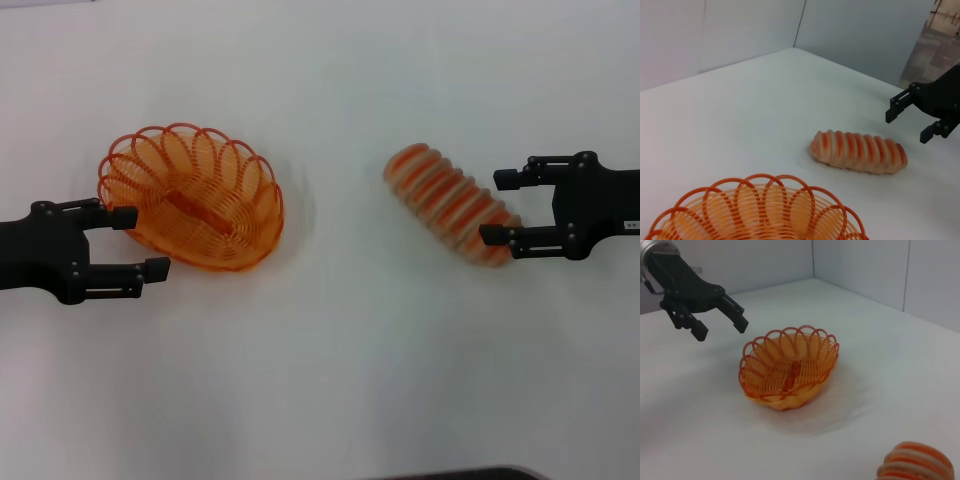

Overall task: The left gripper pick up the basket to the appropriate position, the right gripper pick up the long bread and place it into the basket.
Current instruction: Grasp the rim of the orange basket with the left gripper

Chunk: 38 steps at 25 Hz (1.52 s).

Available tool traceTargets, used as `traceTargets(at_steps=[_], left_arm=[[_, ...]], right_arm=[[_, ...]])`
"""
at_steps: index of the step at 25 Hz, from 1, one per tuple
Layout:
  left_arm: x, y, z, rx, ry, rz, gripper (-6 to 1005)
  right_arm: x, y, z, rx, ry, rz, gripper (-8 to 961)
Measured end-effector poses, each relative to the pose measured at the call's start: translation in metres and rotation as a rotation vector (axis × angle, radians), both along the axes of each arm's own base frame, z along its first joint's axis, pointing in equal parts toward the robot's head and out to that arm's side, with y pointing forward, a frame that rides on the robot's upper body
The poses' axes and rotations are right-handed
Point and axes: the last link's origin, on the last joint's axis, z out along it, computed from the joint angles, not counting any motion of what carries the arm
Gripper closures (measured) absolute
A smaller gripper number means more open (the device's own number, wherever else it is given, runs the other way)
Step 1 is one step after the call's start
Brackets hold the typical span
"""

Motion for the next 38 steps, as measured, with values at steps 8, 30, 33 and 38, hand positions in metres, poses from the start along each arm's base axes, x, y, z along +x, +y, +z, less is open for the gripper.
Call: traceTargets(at_steps=[8,30,33,38], left_arm=[[0.001,0.003,0.000,0.009,0.000,0.003,158],[0.041,0.112,0.019,0.156,0.199,0.396,158],[0.047,0.120,0.017,0.141,0.339,0.414,158],[0.067,0.130,0.009,0.097,0.546,0.412,158]], right_arm=[[-0.001,0.001,0.000,0.001,0.000,0.001,199],[-0.007,0.009,0.005,0.004,0.000,0.019,199],[-0.008,0.010,0.006,0.005,-0.002,0.021,199],[-0.010,0.013,0.007,0.006,-0.002,0.023,200]])
